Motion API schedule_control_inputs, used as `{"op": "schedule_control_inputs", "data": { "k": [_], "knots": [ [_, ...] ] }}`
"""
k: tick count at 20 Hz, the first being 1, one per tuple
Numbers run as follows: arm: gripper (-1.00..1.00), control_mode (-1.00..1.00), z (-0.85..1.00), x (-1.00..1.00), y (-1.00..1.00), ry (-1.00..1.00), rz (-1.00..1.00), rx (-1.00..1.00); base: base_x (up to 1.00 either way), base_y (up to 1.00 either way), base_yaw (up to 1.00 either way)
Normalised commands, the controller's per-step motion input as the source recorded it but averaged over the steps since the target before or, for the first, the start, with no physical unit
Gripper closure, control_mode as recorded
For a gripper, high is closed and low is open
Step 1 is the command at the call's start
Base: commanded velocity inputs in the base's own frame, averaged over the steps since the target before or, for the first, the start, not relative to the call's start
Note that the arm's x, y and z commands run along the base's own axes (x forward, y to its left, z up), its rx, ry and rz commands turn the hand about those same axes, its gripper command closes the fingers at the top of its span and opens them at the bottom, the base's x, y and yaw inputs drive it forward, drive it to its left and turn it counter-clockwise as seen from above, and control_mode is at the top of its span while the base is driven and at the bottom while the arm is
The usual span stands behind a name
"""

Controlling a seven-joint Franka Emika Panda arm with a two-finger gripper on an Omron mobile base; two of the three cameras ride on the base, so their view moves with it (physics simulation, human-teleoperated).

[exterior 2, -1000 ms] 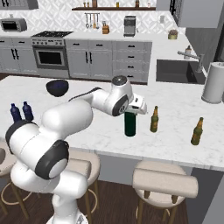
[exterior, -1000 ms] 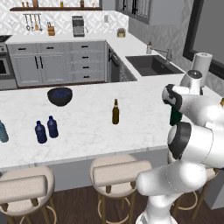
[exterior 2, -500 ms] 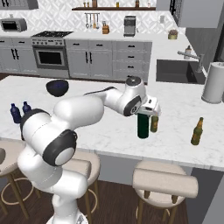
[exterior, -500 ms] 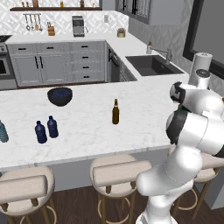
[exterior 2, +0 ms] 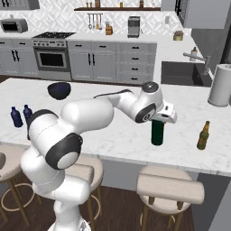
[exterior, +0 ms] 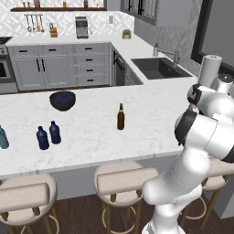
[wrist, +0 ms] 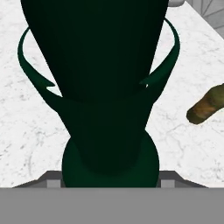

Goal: Move the plastic bottles in the middle to the plastics group, and the glass bottles in the middle to the glass group.

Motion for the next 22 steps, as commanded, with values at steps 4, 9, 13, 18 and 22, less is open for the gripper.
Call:
{"op": "schedule_control_inputs", "data": {
  "k": [4, 9, 13, 18, 22],
  "knots": [
    [1.0, -1.0, -0.07, -0.06, -0.39, -0.08, 0.0, 0.01, 0.0, 0.0, 0.0],
    [1.0, -1.0, -0.08, 0.01, -0.11, -0.03, 0.0, 0.0, 0.0, 0.0, 0.0],
    [1.0, -1.0, -0.14, 0.12, 0.0, 0.0, 0.0, 0.0, 0.0, 0.0, 0.0],
    [1.0, -1.0, -0.31, 0.16, 0.0, 0.02, 0.0, 0.0, 0.0, 0.0, 0.0],
    [1.0, -1.0, -0.4, 0.12, 0.0, 0.01, 0.0, 0.0, 0.0, 0.0, 0.0]
  ]
}}
